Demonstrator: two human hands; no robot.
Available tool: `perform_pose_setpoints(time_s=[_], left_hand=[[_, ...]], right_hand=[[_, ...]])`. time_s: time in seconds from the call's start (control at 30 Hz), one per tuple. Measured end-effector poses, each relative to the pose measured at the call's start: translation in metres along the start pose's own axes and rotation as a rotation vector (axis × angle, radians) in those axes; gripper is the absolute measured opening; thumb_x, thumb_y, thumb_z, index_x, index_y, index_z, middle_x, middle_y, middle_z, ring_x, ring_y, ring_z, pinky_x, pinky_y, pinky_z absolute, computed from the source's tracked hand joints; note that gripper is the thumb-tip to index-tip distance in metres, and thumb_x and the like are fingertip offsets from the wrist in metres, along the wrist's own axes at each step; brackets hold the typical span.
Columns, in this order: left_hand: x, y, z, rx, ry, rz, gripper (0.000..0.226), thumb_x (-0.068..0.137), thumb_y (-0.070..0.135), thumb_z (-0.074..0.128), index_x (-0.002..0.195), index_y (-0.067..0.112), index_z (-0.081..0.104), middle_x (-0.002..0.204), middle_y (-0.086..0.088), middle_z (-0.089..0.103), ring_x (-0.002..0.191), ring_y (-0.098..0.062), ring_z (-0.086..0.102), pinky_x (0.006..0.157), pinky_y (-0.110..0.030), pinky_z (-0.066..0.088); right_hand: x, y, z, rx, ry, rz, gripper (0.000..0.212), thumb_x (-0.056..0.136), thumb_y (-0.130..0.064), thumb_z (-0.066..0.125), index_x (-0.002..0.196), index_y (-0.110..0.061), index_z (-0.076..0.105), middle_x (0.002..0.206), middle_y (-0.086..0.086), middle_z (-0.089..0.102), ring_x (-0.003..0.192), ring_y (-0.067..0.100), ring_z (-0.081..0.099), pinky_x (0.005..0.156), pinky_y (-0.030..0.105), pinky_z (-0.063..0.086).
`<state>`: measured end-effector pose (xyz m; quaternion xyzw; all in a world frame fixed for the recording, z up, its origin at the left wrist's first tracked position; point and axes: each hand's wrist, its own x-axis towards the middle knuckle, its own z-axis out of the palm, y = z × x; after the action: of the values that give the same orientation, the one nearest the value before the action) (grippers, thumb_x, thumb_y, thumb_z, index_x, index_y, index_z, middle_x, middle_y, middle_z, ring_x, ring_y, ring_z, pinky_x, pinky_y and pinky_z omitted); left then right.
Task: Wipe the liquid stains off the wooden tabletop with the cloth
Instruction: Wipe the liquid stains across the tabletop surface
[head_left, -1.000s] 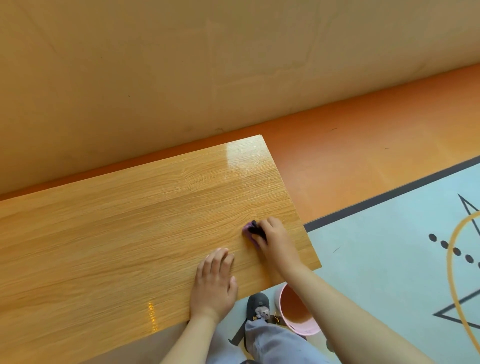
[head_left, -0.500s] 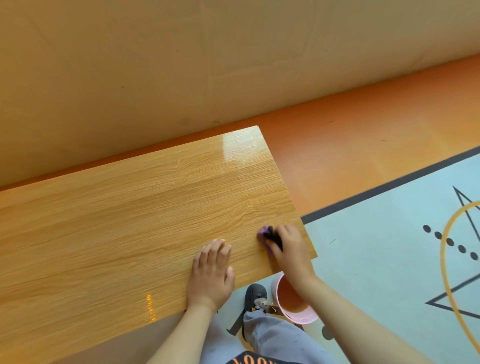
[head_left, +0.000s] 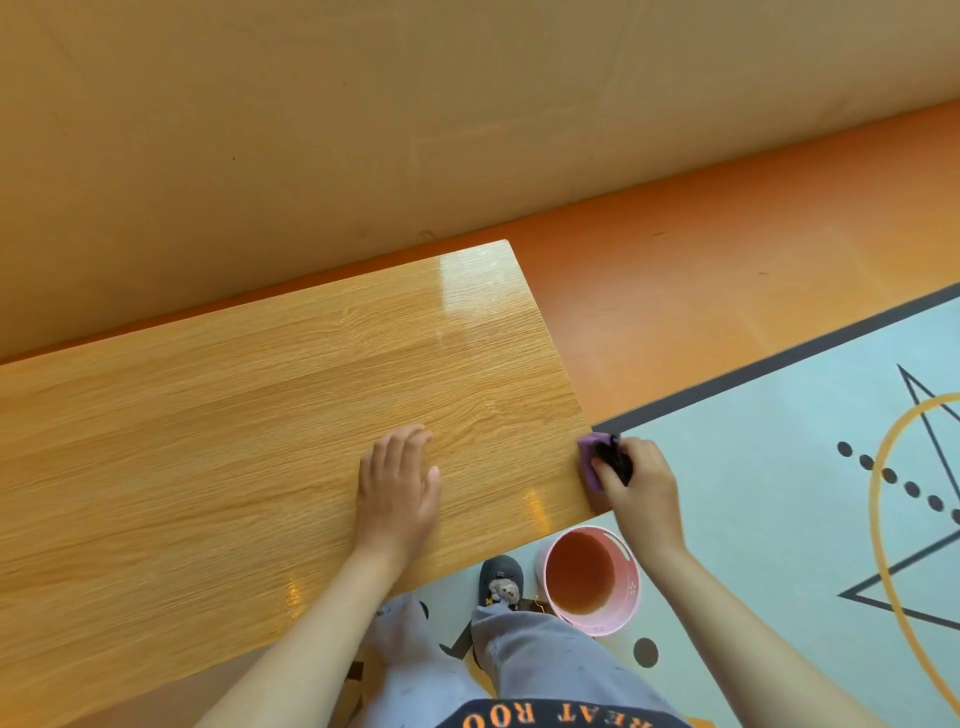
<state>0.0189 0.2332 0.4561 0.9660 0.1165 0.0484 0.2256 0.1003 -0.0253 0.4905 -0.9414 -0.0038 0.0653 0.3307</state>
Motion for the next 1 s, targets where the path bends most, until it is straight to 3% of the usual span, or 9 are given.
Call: perform_pose_setpoints(time_s=[0.17, 0.37, 0.57, 0.77, 0.87, 1.0], left_hand=[[0.045, -0.019, 0.001, 0.103, -0.033, -0.195, 0.043, 0.09, 0.023, 0.053, 0.131, 0.009, 0.048, 0.138, -0.008, 0.047, 0.13, -0.026, 0.039, 0.11, -0.044, 0.03], [0.052, -0.025, 0.006, 0.124, 0.001, -0.204, 0.044, 0.089, 0.027, 0.049, 0.13, 0.011, 0.049, 0.137, -0.006, 0.047, 0.13, -0.026, 0.037, 0.109, -0.045, 0.029], [0.053, -0.024, 0.007, 0.102, 0.025, -0.206, 0.052, 0.084, 0.034, 0.035, 0.128, 0.011, 0.051, 0.135, -0.007, 0.049, 0.127, -0.026, 0.038, 0.107, -0.044, 0.029], [0.054, -0.023, 0.007, 0.115, -0.01, -0.233, 0.052, 0.085, 0.035, 0.034, 0.129, 0.012, 0.049, 0.136, -0.006, 0.047, 0.129, -0.024, 0.035, 0.108, -0.044, 0.028], [0.055, -0.023, 0.005, 0.126, -0.022, -0.242, 0.052, 0.085, 0.036, 0.034, 0.129, 0.013, 0.048, 0.138, -0.005, 0.046, 0.13, -0.024, 0.034, 0.109, -0.043, 0.026], [0.056, -0.021, 0.004, 0.147, -0.039, -0.254, 0.052, 0.085, 0.036, 0.035, 0.13, 0.014, 0.047, 0.138, -0.005, 0.045, 0.131, -0.025, 0.034, 0.109, -0.043, 0.026]], right_hand=[[0.041, -0.066, 0.044, 0.019, -0.172, -0.212, 0.014, 0.083, -0.022, 0.066, 0.083, -0.012, 0.056, 0.08, -0.003, 0.051, 0.08, 0.017, 0.049, 0.064, 0.024, 0.028], [0.064, -0.088, 0.069, -0.029, -0.289, -0.387, 0.019, 0.083, -0.022, 0.066, 0.094, -0.008, 0.059, 0.09, 0.0, 0.05, 0.086, 0.014, 0.044, 0.066, 0.026, 0.034], [0.108, -0.038, 0.031, -0.023, 0.014, -0.111, 0.013, 0.085, -0.02, 0.064, 0.087, -0.008, 0.058, 0.084, 0.001, 0.048, 0.083, 0.025, 0.05, 0.067, 0.024, 0.029], [0.099, -0.061, 0.065, 0.044, 0.116, 0.039, 0.019, 0.086, -0.024, 0.064, 0.095, -0.007, 0.061, 0.093, 0.01, 0.056, 0.089, 0.028, 0.053, 0.075, 0.032, 0.039], [0.085, -0.092, 0.094, 0.079, 0.017, -0.093, 0.017, 0.083, -0.018, 0.067, 0.096, -0.008, 0.062, 0.094, 0.009, 0.057, 0.091, 0.026, 0.053, 0.078, 0.028, 0.037], [0.089, -0.111, 0.103, 0.038, -0.253, -0.406, 0.02, 0.082, -0.021, 0.067, 0.097, -0.008, 0.061, 0.093, 0.007, 0.057, 0.092, 0.021, 0.051, 0.074, 0.027, 0.04]])
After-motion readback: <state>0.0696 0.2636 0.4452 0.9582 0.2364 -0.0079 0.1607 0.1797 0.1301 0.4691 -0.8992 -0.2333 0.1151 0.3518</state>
